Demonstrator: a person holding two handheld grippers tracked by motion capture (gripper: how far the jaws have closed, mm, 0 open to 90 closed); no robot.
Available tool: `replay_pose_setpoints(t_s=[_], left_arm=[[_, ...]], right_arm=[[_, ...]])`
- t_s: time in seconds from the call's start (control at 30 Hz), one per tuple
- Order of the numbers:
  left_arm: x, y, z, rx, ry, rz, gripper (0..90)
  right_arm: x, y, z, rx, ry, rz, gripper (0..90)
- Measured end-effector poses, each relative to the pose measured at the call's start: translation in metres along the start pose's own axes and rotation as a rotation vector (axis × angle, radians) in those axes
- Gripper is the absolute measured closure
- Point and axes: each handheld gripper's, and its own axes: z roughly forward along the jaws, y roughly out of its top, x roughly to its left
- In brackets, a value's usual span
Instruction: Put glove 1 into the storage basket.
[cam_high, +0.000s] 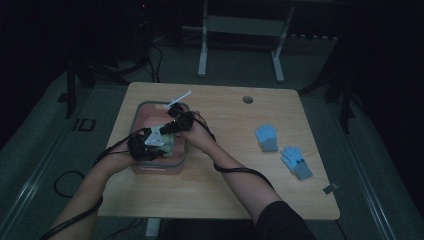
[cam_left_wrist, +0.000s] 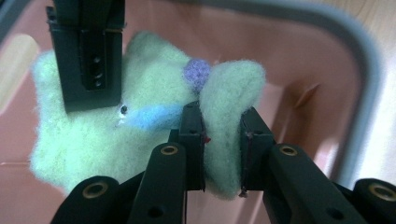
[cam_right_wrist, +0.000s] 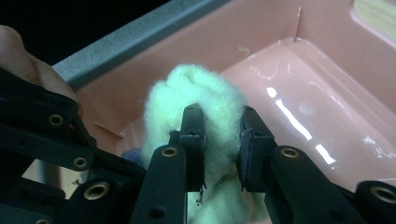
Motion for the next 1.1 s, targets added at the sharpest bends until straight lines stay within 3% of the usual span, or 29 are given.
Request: replay_pose_setpoints(t_s=[0.17,0.33,0.43,0.57,0.73,0.97,1.1], left_arm=[[0.007,0.002,0.012,0.019,-0.025,-0.014,75.5],[0.008,0.006,0.023,0.086,-0.05,-0.016,72.6],[0.009,0.006,0.025,0.098,-0.053,-0.033,67.7],[0.01,0.006,0.024,0.095,-0.053,-0.049,55.1],[0.011,0.006,0.019,0.063,-0.041,-0.088,47.2],[0.012,0.006,0.011,0.037,-0.022,-0.106,41.7],[0.011,0.008,0.0,0.023,0.002,-0.138,41.7]], right_arm=[[-0.008,-0.001,0.007,0.025,-0.018,0.014,74.1],[-0.012,-0.004,0.008,0.04,-0.04,0.023,64.5],[-0.014,-0.005,0.004,0.029,-0.037,0.03,60.3],[-0.014,-0.007,-0.005,0.014,-0.038,0.028,57.7],[-0.013,-0.01,-0.022,-0.008,-0.031,0.026,56.8],[-0.009,-0.011,-0.043,-0.032,-0.032,0.008,55.8],[-0.005,-0.016,-0.057,-0.048,-0.033,-0.011,56.0]])
